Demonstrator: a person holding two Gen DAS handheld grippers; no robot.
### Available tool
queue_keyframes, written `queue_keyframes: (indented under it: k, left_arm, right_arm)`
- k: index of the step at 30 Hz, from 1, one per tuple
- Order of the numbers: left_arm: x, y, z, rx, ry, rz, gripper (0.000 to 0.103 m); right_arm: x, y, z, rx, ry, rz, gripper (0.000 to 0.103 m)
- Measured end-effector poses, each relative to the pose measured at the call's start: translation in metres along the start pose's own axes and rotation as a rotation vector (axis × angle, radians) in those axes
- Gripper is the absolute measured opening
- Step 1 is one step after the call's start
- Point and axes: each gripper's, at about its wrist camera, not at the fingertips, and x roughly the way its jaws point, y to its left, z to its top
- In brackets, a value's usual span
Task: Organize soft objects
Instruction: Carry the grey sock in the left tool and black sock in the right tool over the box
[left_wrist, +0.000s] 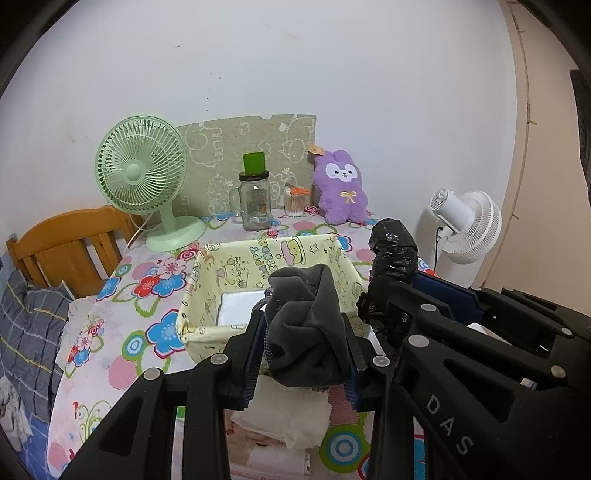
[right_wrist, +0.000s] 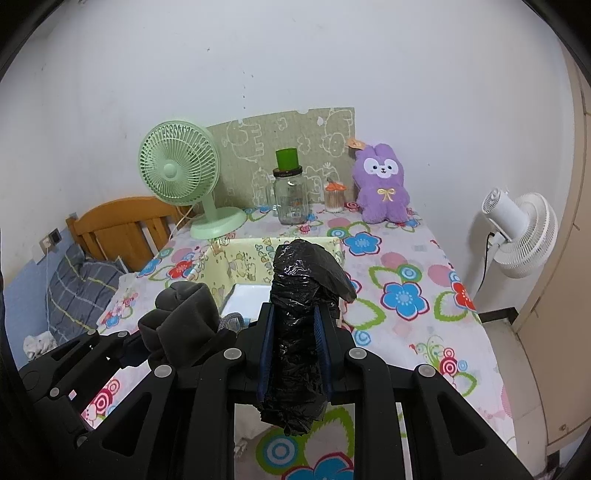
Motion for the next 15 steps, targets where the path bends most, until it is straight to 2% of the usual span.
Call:
queue_keyframes:
  k: [15]
  left_arm:
    - [0.027,0.015,0.020,-0.023,-0.010,0.031,0.037]
  right_arm:
    - [0.030,0.003,0.025,-0.009,-0.004,0.004,0.025]
